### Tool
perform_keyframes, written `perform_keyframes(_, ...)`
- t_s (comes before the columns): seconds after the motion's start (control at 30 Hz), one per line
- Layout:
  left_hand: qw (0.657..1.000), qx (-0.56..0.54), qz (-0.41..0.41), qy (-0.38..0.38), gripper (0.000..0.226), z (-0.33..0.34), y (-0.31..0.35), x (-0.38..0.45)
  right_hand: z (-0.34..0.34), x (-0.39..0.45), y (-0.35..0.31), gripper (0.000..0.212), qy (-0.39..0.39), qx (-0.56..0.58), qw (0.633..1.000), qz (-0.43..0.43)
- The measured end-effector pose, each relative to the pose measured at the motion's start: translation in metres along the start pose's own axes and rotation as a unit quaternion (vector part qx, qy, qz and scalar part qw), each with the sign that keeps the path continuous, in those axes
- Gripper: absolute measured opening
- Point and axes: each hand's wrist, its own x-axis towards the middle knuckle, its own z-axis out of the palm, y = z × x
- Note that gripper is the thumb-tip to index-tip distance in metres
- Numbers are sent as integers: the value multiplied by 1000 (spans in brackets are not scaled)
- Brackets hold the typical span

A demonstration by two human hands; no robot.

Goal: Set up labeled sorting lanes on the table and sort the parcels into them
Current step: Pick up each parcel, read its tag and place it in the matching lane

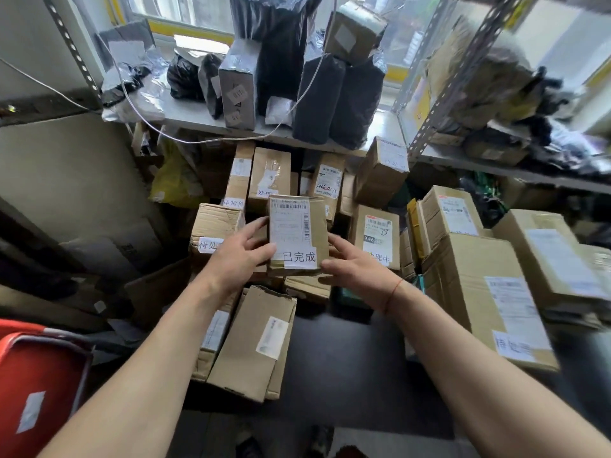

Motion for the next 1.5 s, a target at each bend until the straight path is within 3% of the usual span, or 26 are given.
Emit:
perform_keyframes(0.33, 999, 1, 44, 9, 54, 84, 48, -54, -50, -90, -1, 62, 57, -16, 995, -84)
perform_keyframes(0.53, 997, -8, 72, 37, 48, 173, 71, -79, -125, -149, 13, 64, 55, 67, 989, -122)
perform_keyframes(0.63, 995, -26, 88, 34, 47, 220, 88, -91, -163, -182, 13, 63, 50, 56, 988, -134)
perform_keyframes(0.8, 992, -31, 121, 0, 49, 285, 122, -97, -221, -229, 12, 53, 90, 47, 983, -154)
perform_keyframes(1.13, 985, 19, 161, -66, 49, 413, 150, -90, -325, -306, 46, 62, 162, 86, 966, -183)
perform_keyframes(1.5, 987, 35, 154, -35, 48, 612, 138, -81, -493, -379, 124, 48, 116, 138, 969, -167)
